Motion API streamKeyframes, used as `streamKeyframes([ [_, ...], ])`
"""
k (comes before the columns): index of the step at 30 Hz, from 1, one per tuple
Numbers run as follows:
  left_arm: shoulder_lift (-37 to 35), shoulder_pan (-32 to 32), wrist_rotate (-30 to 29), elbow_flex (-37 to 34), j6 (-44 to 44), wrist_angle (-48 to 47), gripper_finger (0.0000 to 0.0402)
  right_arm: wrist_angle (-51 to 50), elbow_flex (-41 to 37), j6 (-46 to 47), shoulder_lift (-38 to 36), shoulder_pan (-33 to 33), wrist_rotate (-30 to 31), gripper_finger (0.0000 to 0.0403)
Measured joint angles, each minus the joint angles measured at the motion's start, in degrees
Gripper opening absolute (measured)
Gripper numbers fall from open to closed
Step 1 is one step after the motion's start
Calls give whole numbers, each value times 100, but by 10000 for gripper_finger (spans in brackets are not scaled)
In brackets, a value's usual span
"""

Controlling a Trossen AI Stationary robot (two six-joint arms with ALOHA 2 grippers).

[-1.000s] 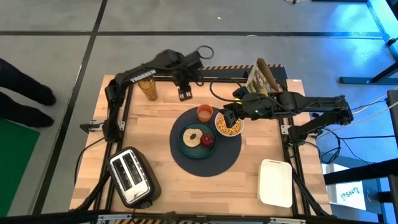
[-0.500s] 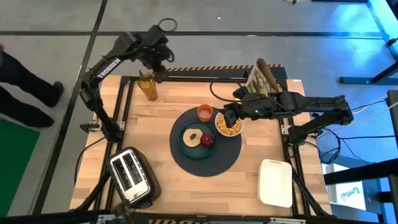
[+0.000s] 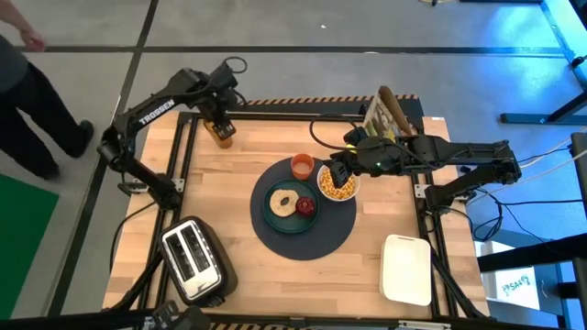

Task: Arrange a breakfast setting
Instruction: Put the yellow spoon on the black tablemat to the left of the green plate

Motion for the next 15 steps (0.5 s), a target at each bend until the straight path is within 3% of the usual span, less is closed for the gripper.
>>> streamKeyframes([
  [6, -3, 10, 110, -728, 0, 597, 160, 0, 0, 0, 0, 0, 0, 150],
  [10, 3, 25, -295, -1163, -310, 1111, 160, 0, 0, 5, 0, 0, -145, 150],
  [15, 3, 100, -346, -1413, -419, 1387, 152, 0, 0, 54, 0, 0, -298, 150],
])
